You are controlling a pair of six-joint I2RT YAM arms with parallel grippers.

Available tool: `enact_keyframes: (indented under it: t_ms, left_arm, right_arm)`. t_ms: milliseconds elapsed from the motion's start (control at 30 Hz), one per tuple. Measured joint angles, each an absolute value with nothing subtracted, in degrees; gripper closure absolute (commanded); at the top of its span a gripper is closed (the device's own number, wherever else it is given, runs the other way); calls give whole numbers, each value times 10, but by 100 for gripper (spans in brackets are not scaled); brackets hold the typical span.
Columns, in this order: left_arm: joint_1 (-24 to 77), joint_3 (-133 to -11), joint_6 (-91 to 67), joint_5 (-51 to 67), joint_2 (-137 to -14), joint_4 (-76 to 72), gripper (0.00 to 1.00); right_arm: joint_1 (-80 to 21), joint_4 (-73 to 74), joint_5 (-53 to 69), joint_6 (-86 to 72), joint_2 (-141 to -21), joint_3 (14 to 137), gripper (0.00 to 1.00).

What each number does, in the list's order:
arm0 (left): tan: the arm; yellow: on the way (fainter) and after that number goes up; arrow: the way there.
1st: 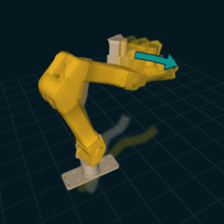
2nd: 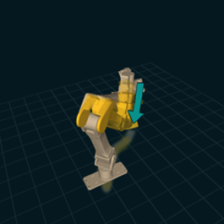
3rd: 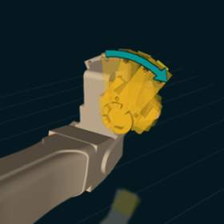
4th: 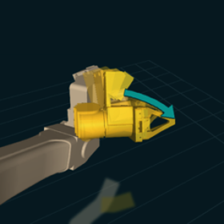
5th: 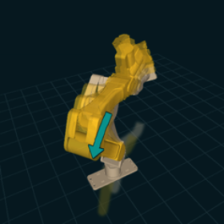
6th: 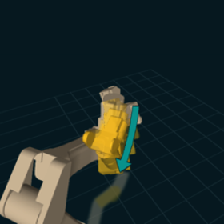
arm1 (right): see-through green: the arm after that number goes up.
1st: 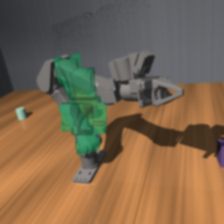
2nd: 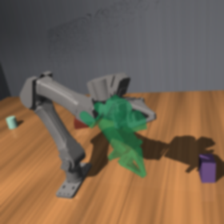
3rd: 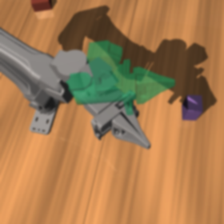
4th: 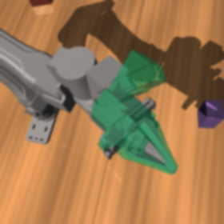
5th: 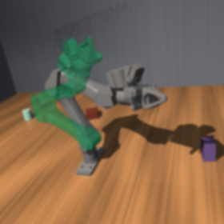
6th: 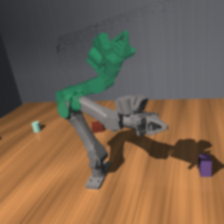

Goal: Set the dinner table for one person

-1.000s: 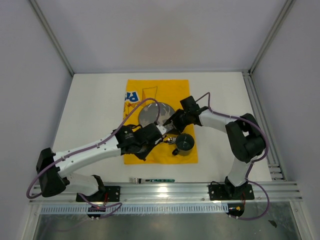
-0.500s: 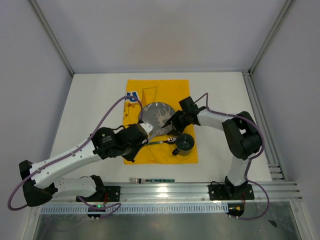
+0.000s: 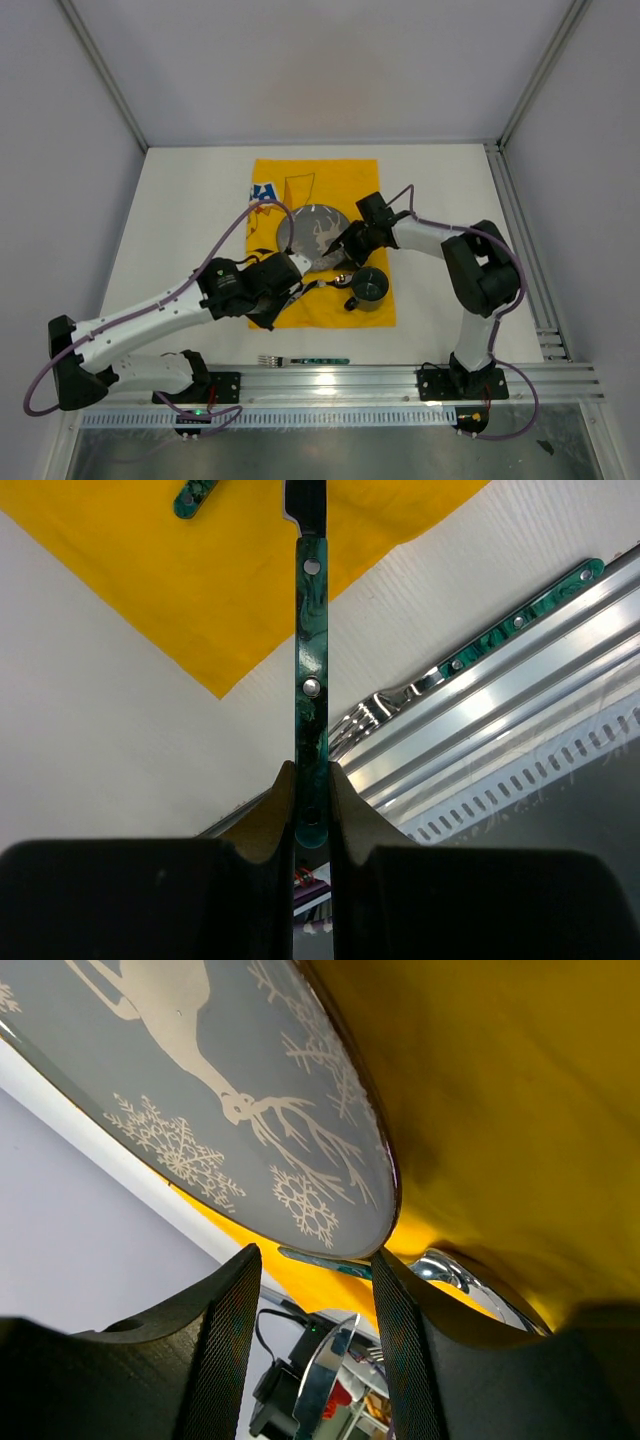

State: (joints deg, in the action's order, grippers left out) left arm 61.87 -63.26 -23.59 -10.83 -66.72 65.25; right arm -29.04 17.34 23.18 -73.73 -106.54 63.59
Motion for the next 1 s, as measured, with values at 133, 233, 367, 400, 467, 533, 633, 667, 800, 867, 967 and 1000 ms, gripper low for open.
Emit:
enact_keyframes:
  t_ms: [133, 233, 367, 400, 467, 533, 633, 667, 800, 867, 967, 1000]
  left_arm:
    - [619, -632, -237, -99, -656, 649, 100]
    - [619, -630, -238, -93, -641, 648, 100]
    - [619, -627, -239, -74, -634, 638, 100]
    - [619, -625, -240, -68, -634, 635, 100]
    - [619, -620, -240, -56, -635, 632, 100]
    - [619, -617, -241, -45, -635, 629, 100]
    - [619, -613, -241, -30, -636, 626, 100]
    - [619, -613, -241, -27, -637, 625, 100]
    - [619, -611, -240, -13, -639, 624, 100]
    - [619, -611, -240, -4, -639, 624, 100]
    - [619, -610, -238, 10, -644, 624, 100]
    - [619, -610, -237, 14, -648, 624, 100]
  right_arm:
    - [-290, 185, 236, -735, -1084, 653, 48]
    - [-290, 183, 236, -733, -1101, 661, 48]
    - [-290, 181, 236, -731, -1116, 666, 48]
    - [-290, 182, 237, -730, -1119, 669, 48]
    - [-290, 183, 237, -727, -1125, 678, 48]
    - [-290, 187, 237, -724, -1129, 683, 48]
    - [-290, 197, 237, -721, -1133, 692, 48]
    - [-290, 200, 238, -721, -1137, 697, 48]
    - [-290, 207, 240, -720, -1148, 713, 48]
    - [-290, 210, 242, -720, -1153, 719, 48]
    - [-290, 211, 244, -720, -1159, 727, 48]
    - [-290, 211, 245, -720, -1160, 728, 48]
